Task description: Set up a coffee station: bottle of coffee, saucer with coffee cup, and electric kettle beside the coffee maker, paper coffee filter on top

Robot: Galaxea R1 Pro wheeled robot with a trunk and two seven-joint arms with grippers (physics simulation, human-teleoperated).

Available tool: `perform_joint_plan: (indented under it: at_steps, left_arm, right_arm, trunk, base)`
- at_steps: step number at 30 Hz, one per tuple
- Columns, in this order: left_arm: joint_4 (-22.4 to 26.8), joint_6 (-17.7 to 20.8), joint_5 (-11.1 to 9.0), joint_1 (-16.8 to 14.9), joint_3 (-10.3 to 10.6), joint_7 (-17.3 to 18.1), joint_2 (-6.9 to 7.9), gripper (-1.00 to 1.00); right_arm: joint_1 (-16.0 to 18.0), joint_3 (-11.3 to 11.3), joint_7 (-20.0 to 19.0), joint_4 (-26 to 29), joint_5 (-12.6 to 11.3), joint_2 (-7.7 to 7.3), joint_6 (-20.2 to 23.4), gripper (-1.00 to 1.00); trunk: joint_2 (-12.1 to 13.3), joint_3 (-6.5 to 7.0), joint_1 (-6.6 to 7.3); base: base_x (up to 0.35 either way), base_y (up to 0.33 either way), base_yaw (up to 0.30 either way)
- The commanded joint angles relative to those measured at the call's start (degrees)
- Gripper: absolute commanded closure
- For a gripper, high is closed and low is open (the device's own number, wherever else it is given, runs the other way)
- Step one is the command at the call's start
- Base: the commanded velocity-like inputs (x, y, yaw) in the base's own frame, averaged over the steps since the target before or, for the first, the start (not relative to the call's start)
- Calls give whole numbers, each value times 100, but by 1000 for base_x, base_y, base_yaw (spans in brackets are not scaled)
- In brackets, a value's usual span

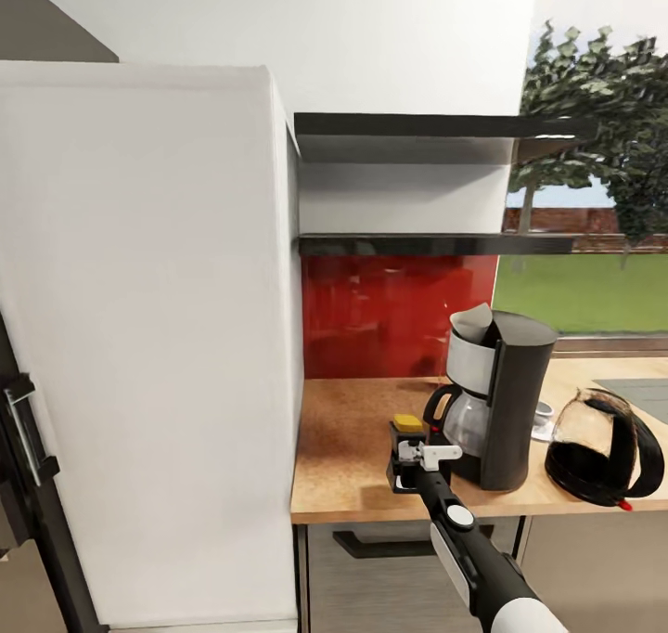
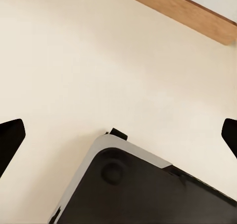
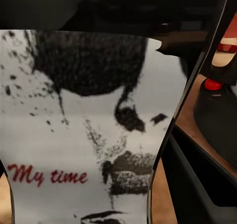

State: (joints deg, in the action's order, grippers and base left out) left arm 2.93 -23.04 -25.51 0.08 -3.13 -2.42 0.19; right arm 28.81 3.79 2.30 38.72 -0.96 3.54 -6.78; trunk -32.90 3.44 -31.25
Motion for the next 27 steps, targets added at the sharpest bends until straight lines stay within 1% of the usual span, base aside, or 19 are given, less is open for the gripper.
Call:
perform_joint_plan:
  at_steps: [1, 15, 22, 27]
  left_arm:
    - [0, -8, 46, 1, -30, -22, -1, -100]
    - [-3, -7, 45, 1, -30, -22, -1, -100]
    - [-3, -94, 46, 1, -7, -22, -3, -100]
    - [-3, -98, 46, 1, 38, -22, -31, -100]
  right_arm:
    - [2, 18, 34, -4, -16, -2, -17, 100]
    - [2, 10, 34, -4, -18, -2, -17, 100]
    - [2, 8, 34, 0, -18, -2, -17, 100]
    - [2, 8, 34, 4, -18, -2, -16, 100]
  trunk:
    - [-44, -19, -24]
    - [-606, -271, -331]
    - [-606, -271, -331]
    - [-606, -271, -331]
  base:
    - [0, 0, 0]
    - [0, 0, 0]
    - [12, -1, 0]
    - [204, -96, 0]
